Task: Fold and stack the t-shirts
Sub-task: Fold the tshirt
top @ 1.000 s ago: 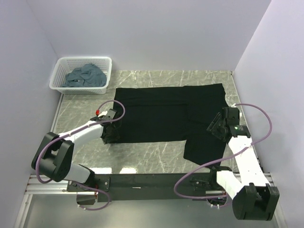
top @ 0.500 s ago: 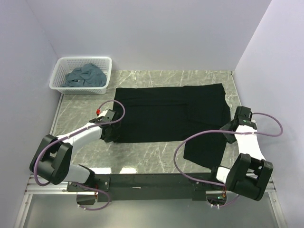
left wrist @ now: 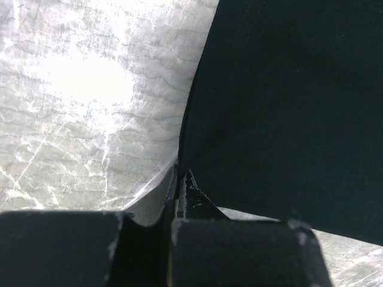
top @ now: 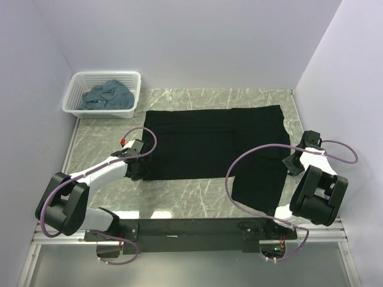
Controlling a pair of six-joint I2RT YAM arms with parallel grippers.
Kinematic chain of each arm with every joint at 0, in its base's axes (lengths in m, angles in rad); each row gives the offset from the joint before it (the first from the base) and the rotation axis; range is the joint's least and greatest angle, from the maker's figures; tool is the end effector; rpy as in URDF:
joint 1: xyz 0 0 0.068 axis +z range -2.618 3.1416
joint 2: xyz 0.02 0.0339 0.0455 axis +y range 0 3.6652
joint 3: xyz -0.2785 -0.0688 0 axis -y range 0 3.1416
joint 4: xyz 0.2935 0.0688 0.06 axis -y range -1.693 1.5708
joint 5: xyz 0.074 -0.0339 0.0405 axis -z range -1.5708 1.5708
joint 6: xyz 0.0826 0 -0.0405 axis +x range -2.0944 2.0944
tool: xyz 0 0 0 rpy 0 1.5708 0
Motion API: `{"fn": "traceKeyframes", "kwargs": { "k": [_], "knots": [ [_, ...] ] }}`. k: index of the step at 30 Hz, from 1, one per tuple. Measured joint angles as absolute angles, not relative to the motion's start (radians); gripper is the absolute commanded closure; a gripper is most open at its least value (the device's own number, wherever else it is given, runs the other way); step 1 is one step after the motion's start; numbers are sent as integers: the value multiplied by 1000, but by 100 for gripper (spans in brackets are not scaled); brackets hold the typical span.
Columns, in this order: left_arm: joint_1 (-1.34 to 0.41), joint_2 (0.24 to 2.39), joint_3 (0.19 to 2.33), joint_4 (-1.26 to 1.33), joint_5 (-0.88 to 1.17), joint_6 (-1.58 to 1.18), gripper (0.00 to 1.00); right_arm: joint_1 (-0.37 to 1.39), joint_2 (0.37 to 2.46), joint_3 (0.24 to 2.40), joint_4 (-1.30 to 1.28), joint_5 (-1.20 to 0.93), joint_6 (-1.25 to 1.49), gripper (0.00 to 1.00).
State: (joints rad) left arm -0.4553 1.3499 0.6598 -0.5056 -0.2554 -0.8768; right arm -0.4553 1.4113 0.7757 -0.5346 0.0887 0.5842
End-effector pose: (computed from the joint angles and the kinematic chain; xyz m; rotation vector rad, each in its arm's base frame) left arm 0.2606 -0.1043 0.1014 -0.6271 2.6180 -0.0439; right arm 0.2739 -0.1422 0.1186 1.3798 2.3617 -0.0854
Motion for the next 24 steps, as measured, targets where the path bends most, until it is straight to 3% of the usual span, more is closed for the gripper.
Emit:
{"fn": "traceKeyframes", "kwargs": {
  "k": [10,19,20,24],
  "knots": [
    [-455,1345,657,-509,-255,-877,99,-459,1486,796,-492,85,545,59],
    [-455,1334,653,-520,-255,-878,99,-461,1523,793,-456,75,532,92],
    [-455,1331,652,-521,-255,-878,99,-461,1523,793,-456,75,532,100],
    [-455,1314,649,-528,-256,-878,99,-461,1520,794,-463,82,549,100]
  ]
}}
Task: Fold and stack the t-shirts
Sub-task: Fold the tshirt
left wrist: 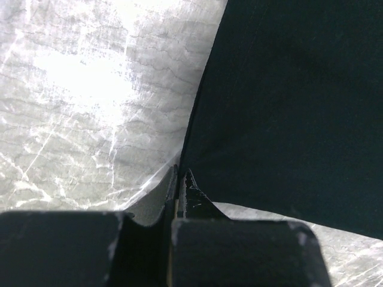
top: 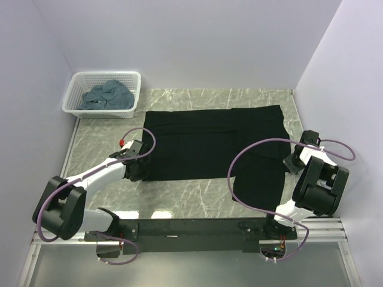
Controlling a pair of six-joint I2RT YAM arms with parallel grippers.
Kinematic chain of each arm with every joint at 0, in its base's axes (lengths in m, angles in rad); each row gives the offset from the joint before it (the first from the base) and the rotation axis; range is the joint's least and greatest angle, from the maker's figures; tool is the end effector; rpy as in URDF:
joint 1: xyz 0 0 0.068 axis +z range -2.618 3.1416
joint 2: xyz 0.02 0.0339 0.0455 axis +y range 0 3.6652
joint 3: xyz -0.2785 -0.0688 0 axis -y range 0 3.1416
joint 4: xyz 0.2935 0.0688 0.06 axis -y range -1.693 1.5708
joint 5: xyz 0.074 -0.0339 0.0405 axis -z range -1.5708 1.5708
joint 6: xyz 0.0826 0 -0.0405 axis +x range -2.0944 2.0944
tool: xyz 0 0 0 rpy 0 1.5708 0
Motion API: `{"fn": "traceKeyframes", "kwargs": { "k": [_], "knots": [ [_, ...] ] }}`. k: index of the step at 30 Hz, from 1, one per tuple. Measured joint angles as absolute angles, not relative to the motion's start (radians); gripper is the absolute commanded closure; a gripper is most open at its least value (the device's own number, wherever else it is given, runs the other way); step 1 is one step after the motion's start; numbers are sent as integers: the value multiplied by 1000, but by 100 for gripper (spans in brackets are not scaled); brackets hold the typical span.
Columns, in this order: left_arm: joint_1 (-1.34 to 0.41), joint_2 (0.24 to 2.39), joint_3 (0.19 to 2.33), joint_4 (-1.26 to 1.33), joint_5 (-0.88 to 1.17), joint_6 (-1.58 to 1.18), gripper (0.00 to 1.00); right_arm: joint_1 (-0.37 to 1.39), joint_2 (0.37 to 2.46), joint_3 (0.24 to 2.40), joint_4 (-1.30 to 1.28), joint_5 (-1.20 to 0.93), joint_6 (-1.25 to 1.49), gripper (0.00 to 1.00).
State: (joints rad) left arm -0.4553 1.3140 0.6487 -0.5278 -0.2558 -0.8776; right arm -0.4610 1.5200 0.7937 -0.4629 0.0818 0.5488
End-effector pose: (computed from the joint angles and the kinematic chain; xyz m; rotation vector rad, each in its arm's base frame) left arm 0.2552 -0.1017 0.1058 -0.6282 2.6154 -0.0459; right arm 0.2866 -0.1499 0.0965 1.3520 2.4012 -0.0893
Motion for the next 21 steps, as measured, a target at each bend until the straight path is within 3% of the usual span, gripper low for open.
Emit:
{"fn": "traceKeyframes", "kwargs": {
  "k": [11,21],
  "knots": [
    [-427,1304,710,-604,-259,-862,99,-462,1468,915,-669,77,591,100],
    [-268,1388,911,-614,-219,-778,99,-404,1511,1149,-756,44,579,100]
  ]
}}
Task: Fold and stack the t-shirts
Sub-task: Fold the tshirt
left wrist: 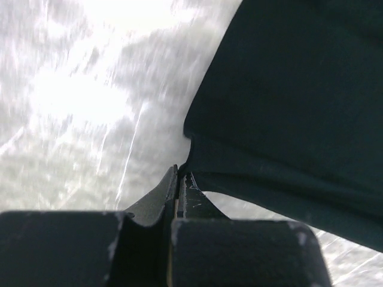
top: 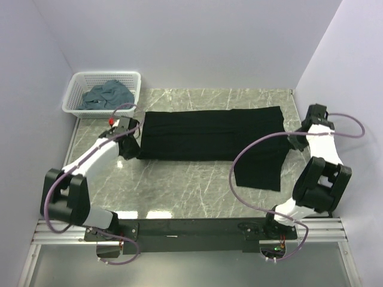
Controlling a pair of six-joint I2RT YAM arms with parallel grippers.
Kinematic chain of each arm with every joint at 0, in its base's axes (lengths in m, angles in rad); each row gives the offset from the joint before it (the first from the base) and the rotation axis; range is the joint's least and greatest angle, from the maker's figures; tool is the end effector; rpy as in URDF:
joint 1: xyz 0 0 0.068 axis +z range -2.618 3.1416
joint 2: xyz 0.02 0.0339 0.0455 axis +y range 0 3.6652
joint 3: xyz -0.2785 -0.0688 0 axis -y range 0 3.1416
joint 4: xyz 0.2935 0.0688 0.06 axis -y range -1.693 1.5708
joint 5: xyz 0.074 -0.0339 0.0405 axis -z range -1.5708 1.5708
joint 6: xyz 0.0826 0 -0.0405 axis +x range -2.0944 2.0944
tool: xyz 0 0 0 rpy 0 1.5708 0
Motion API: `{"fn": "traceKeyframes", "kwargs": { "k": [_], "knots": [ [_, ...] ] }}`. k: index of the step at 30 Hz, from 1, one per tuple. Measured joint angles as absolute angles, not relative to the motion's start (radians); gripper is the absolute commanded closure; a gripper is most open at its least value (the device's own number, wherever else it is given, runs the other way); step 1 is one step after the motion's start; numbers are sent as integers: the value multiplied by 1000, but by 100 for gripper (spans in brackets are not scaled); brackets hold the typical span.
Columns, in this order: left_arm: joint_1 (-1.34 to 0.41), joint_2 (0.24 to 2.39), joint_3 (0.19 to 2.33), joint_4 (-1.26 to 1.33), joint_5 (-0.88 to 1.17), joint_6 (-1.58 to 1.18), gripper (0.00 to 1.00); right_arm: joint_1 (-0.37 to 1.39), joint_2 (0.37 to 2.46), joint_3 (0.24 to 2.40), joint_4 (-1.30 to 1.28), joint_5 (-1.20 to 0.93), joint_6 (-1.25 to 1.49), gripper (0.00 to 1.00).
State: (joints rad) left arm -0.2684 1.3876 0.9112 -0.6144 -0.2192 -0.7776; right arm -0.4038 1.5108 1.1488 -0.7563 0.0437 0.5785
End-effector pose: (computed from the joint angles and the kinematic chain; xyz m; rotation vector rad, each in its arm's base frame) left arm 0.3220 -0.0699 0.1689 -0.7277 2.5161 -0.0704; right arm 0.3365 -0.1477 0.2029 1.2793 2.3631 -0.0045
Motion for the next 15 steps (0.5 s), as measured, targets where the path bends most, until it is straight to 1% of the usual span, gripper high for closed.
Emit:
{"fn": "traceKeyframes", "kwargs": {
  "k": [8,15],
  "knots": [
    [-196,1608,1136,-608,-188,-724,99,-344,1727,1386,-769,49,559,100],
    [-191,1745,1244,-593,-189,-691,99,-321,1831,1423,-764,76,557,100]
  ]
}}
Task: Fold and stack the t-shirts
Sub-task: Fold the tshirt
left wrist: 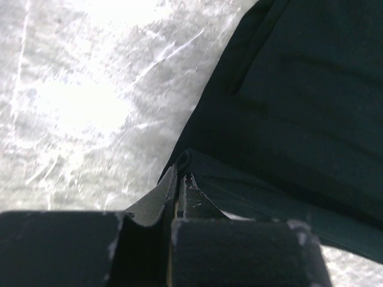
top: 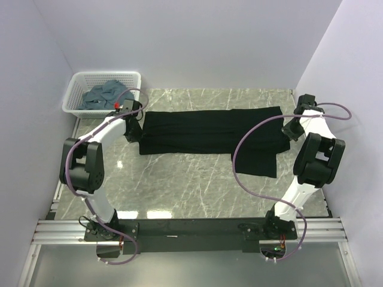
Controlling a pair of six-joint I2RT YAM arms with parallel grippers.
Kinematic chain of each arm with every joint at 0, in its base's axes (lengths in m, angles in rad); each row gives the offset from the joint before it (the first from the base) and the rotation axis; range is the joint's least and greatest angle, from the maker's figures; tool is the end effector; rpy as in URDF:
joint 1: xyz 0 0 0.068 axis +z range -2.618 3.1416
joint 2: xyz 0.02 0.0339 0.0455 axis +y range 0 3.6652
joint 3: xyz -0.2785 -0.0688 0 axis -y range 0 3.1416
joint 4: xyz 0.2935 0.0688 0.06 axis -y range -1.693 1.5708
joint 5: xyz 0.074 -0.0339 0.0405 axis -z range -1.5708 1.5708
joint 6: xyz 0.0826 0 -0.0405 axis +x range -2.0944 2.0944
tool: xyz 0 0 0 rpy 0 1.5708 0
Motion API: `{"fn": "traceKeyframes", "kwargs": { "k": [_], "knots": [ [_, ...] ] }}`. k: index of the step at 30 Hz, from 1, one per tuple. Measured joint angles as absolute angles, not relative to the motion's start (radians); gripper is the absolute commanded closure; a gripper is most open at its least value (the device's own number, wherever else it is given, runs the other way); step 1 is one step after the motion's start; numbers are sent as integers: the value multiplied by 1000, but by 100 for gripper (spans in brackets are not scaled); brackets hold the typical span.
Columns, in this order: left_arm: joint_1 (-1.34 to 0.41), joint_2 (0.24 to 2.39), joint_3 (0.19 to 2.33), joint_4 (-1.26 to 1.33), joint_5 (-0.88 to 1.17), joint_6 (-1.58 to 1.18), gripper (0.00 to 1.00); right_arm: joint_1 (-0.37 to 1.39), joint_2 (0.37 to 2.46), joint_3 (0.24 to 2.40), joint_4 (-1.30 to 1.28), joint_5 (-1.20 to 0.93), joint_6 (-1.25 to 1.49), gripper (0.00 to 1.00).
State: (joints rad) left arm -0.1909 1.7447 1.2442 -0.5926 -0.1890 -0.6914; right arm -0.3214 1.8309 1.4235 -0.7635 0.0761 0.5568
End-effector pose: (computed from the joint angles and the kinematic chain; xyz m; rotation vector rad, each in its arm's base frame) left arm 0.4210 -0.0656 0.1618 -0.7103 2.5337 -0.0480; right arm 0.4209 -0.1468 0.1774 1.1820 2.4670 -0.0383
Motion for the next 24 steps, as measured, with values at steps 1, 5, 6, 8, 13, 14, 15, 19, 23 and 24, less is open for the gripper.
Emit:
{"fn": "traceKeyframes", "kwargs": {
  "k": [1,5,6,8,13,14,15,19,23,24],
  "knots": [
    [-191,1761,1251,-588,-189,-687,99,-321,1842,1425,-763,81,557,100],
    [-191,1798,1259,-581,-191,-668,99,-321,1877,1425,-757,94,556,100],
    [-191,1803,1259,-580,-191,-665,99,-321,1882,1425,-756,98,556,100],
    [-191,1809,1259,-576,-191,-663,99,-321,1890,1429,-755,105,556,100],
    [-191,1815,1262,-556,-197,-661,99,-321,1919,1459,-751,115,552,100],
    [-192,1818,1263,-554,-200,-661,99,-321,1922,1462,-749,116,552,100],
    [-193,1820,1263,-546,-203,-658,99,-321,1925,1467,-750,117,551,100],
    [-204,1844,1268,-525,-216,-646,99,-321,1940,1491,-748,120,548,100],
    [-210,1878,1280,-515,-227,-640,93,-321,1966,1505,-747,120,548,91],
    [-210,1884,1281,-513,-230,-639,89,-321,1972,1505,-747,120,548,88]
  ]
}}
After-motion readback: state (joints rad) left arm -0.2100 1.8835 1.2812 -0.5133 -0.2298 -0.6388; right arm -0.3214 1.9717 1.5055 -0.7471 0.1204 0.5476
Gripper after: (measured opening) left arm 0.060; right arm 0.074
